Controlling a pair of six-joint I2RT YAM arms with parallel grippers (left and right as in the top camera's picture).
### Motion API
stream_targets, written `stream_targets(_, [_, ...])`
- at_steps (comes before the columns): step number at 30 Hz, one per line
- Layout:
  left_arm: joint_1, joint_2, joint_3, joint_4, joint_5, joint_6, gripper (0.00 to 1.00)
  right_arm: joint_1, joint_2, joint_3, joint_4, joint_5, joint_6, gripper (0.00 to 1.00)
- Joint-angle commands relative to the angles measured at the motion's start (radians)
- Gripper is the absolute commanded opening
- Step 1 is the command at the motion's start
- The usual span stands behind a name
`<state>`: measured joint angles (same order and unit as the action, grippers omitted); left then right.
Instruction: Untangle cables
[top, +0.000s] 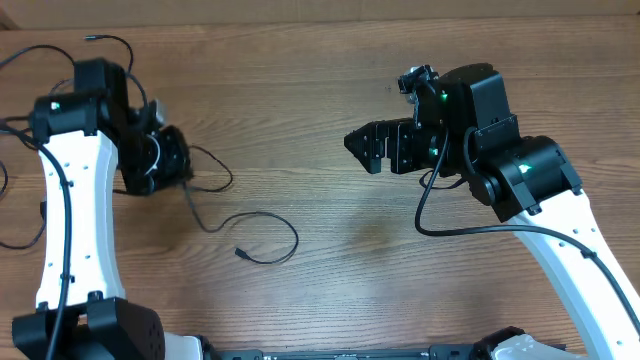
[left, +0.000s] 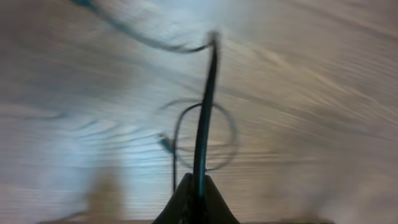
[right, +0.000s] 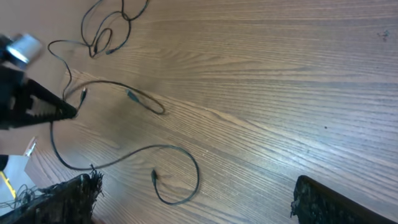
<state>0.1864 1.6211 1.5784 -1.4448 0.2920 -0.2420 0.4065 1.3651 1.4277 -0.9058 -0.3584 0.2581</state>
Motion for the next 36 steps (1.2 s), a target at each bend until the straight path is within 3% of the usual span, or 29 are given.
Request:
stream_targets(1, [0.051, -0.016, -0.072, 0.006, -0.159, -0.149, 0.04, -0.001, 0.006, 0.019, 0.006, 0.01, -0.003, 1.0])
stream_targets(7, [0.179, -0.016, -0.075, 0.009, -0.203, -0.306, 0.04, -0.001, 0.006, 0.019, -0.002, 0.011, -0.004, 1.0])
stream_targets(10, [0.252, -0.016, -0.075, 0.017, -0.248, -0.304, 0.04, -0.001, 0.006, 0.019, -0.002, 0.011, -0.004, 1.0])
stream_targets(14, [0.336, -0.016, -0.075, 0.025, -0.424, -0.304, 0.04, -0.001, 0.006, 0.019, -0.002, 0.023, -0.004, 1.0])
stream_targets(23, [0.379, -0.015, -0.077, 0.126, -0.748, -0.304, 0.04, -0.001, 0.006, 0.019, 0.002, 0.037, -0.004, 1.0])
stream_targets(28, [0.379, -0.011, -0.078, 0.19, -0.835, -0.301, 0.06, -0.001, 0.006, 0.019, -0.005, 0.037, -0.004, 1.0])
stream_targets(36, [0.384, 0.023, -0.079, 0.264, -0.879, -0.18, 0.13, -0.001, 0.006, 0.019, -0.008, 0.037, -0.004, 1.0])
